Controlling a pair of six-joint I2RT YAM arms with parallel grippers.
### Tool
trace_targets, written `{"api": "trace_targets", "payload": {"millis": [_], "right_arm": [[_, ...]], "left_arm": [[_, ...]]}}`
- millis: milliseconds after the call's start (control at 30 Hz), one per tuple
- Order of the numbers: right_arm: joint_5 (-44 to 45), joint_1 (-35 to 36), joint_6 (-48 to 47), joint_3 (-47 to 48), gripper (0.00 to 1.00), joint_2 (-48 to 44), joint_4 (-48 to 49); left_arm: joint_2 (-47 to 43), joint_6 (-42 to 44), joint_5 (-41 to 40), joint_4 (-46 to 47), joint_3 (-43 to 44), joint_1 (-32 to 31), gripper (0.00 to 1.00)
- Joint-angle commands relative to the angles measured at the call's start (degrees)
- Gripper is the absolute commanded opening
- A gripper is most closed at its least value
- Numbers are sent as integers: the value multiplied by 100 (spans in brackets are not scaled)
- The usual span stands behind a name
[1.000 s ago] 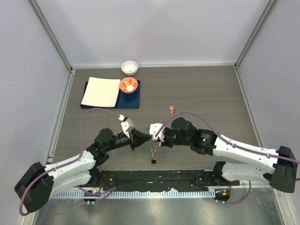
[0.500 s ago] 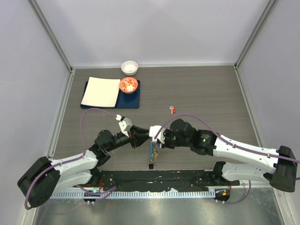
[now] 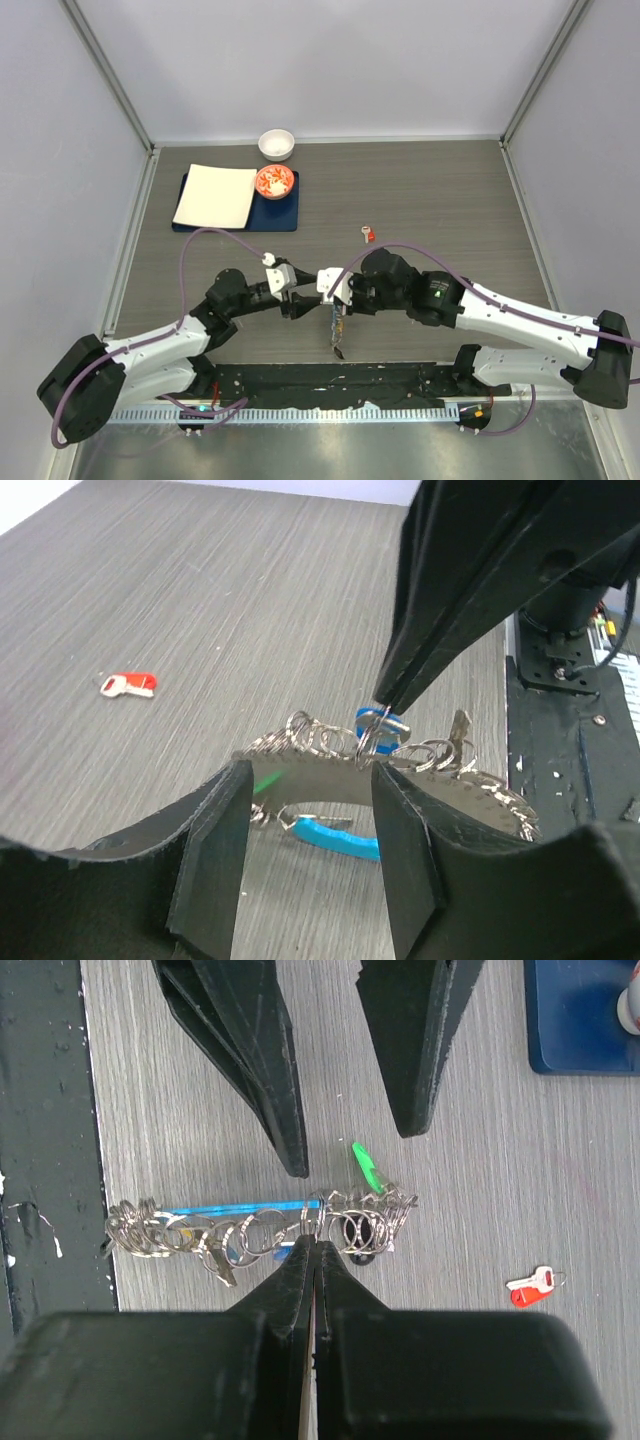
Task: Put the keys on the keyring
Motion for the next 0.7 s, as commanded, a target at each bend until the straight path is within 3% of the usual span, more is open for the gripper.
{"api": "trace_targets", "payload": {"millis": [0,333,667], "right_arm": [[70,38,-168,315,1,5,56],[53,30,-185,280,1,-65,47],[-9,38,-150,227,1,-83,109]], "left_arm": [[-24,1264,931,-748,545,29,55],[723,1705,1855,-1190,1152,46,40],[1101,1793,1883,-1314,1337,46,30]]}}
